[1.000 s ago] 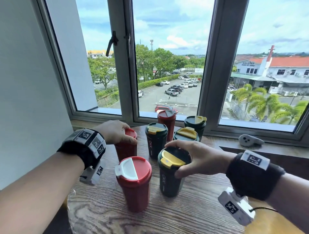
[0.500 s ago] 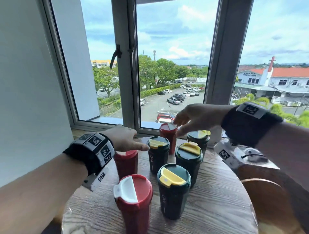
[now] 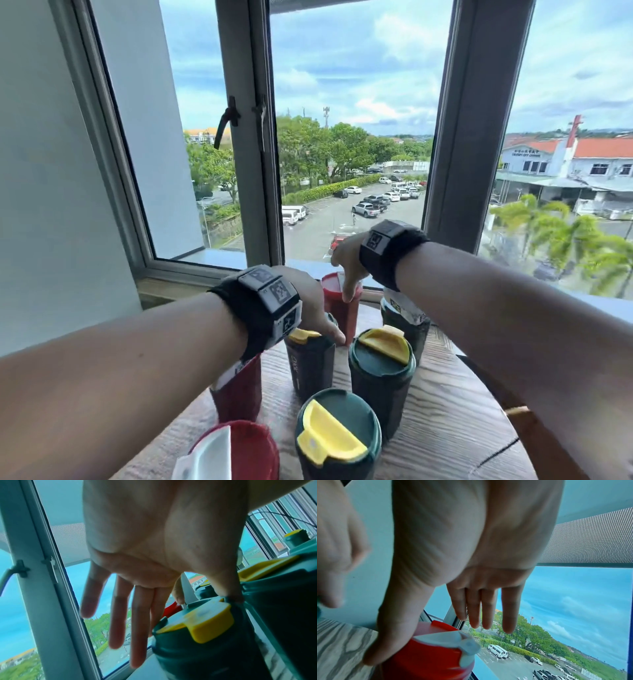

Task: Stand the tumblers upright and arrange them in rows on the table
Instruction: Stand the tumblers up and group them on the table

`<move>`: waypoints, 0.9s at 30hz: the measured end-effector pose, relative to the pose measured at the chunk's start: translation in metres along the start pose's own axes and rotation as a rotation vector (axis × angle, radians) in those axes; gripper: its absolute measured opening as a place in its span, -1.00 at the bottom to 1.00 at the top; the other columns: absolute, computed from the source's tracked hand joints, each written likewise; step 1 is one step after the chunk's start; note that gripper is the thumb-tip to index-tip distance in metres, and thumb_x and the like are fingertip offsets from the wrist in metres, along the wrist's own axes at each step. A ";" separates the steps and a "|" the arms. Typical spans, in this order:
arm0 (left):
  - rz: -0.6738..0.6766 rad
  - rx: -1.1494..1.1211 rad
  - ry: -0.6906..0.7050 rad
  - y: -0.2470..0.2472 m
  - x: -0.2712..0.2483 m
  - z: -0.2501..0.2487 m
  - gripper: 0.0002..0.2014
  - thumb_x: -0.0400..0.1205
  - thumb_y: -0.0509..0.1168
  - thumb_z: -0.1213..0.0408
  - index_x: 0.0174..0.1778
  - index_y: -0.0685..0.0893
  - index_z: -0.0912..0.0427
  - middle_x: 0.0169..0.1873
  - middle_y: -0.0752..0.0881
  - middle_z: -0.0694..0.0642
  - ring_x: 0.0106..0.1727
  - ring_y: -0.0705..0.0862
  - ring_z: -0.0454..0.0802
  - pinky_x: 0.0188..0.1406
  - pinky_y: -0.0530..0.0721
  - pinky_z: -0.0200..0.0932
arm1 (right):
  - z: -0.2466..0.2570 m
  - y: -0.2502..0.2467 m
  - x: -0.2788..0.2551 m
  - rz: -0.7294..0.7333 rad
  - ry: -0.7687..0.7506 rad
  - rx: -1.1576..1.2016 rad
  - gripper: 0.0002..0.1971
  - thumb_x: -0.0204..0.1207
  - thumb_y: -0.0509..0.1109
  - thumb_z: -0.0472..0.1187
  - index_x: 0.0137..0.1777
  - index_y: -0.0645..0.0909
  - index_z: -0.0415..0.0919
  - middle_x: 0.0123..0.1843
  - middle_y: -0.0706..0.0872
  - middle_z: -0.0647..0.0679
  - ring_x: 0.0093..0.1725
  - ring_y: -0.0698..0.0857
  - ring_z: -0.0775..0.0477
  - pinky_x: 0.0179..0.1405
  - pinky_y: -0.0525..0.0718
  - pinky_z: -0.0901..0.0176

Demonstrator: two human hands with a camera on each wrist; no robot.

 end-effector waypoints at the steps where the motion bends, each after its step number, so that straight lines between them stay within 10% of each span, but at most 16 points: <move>1: 0.002 -0.016 -0.008 0.001 0.003 -0.001 -0.29 0.43 0.21 -0.57 -0.49 0.45 0.11 -0.46 0.59 0.08 -0.44 0.47 -0.03 -0.24 0.54 -0.09 | 0.000 0.002 0.005 -0.005 -0.012 0.007 0.01 0.24 0.61 0.45 0.64 0.54 -0.08 0.54 0.68 -0.05 0.50 0.67 -0.23 0.45 0.66 -0.26; 9: 0.030 -0.069 -0.032 -0.003 0.012 0.003 -0.39 0.38 0.41 -0.43 -0.48 0.53 0.11 -0.49 0.58 0.04 -0.46 0.49 -0.04 -0.31 0.54 -0.15 | 0.006 0.008 0.017 0.025 -0.073 0.050 -0.35 0.38 0.61 0.32 0.28 0.74 -0.16 0.22 0.81 -0.09 0.21 0.78 -0.17 -0.37 0.46 0.19; 17: 0.044 -0.135 -0.049 -0.017 0.016 0.018 -0.56 0.39 0.52 -0.20 -0.42 0.60 0.10 -0.43 0.63 0.01 -0.43 0.55 -0.06 -0.48 0.47 -0.21 | 0.006 0.013 0.018 0.003 -0.084 0.136 -0.27 0.29 0.66 0.30 0.38 0.70 -0.11 0.25 0.79 -0.07 0.26 0.75 -0.17 -0.08 0.61 0.10; 27: 0.098 -0.033 -0.045 -0.009 0.042 0.055 -0.47 0.30 0.58 -0.03 0.15 0.77 0.12 0.06 0.78 0.07 0.03 0.76 0.06 0.01 0.77 -0.07 | 0.014 0.005 0.010 -0.031 -0.152 0.147 -0.33 0.23 0.68 0.28 0.30 0.77 -0.04 0.20 0.80 -0.02 0.19 0.75 -0.13 -0.24 0.57 0.20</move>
Point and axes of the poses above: each hand's wrist, its own x-axis towards the middle knuckle, its own y-axis out of the palm, z = x × y, the point moved 4 cm from there along x, towards the middle knuckle
